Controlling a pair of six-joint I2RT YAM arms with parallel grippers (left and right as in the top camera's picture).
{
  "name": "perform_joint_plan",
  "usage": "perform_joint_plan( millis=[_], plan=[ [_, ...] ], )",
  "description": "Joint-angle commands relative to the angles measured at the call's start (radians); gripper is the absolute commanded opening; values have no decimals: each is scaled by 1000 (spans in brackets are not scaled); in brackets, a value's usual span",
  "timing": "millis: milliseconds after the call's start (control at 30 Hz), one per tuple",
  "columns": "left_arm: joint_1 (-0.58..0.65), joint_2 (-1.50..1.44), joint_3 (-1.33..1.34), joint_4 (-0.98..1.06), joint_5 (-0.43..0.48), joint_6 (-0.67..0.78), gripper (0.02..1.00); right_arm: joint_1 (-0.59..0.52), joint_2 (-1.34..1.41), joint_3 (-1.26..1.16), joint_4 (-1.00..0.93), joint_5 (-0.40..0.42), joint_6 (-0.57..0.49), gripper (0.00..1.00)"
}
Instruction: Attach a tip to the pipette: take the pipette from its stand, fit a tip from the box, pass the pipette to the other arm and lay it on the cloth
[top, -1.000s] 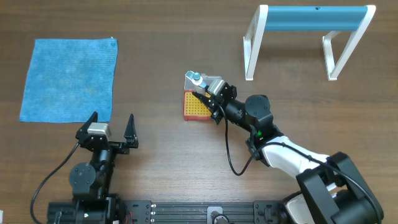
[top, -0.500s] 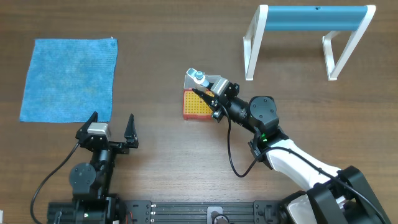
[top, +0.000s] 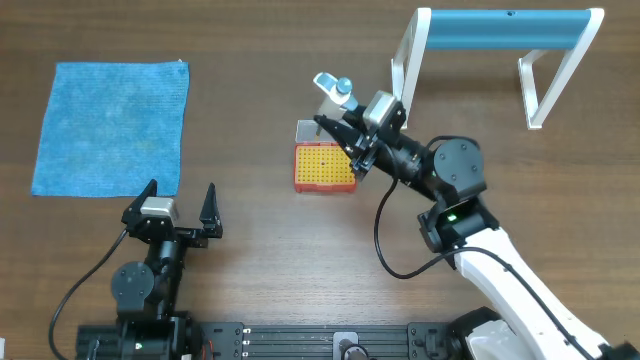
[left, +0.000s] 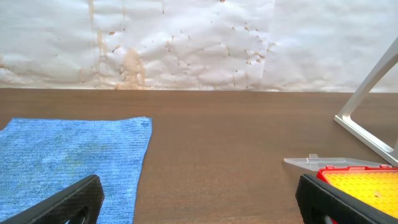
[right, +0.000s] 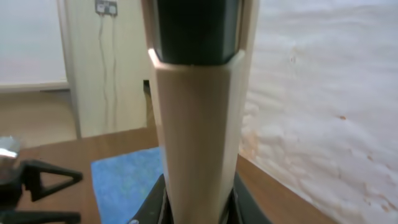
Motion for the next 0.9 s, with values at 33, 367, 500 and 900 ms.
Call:
perform_joint_plan(
  millis=[33,367,500,900],
  plan=[
    [-4,-4,-1,-9,-8,-9,993,-6,-31,94,-145,-108,102,80],
    [-4,-4,-1,-9,-8,-9,996,-5,-31,103,-234,-465,228,77],
    [-4,-4,-1,-9,-8,-9,996,-5,-30,102,-269,-496,272,77],
    [-4,-5,-1,31,106,-95,996,-3,-29,102,-275,-496,412,77]
  ],
)
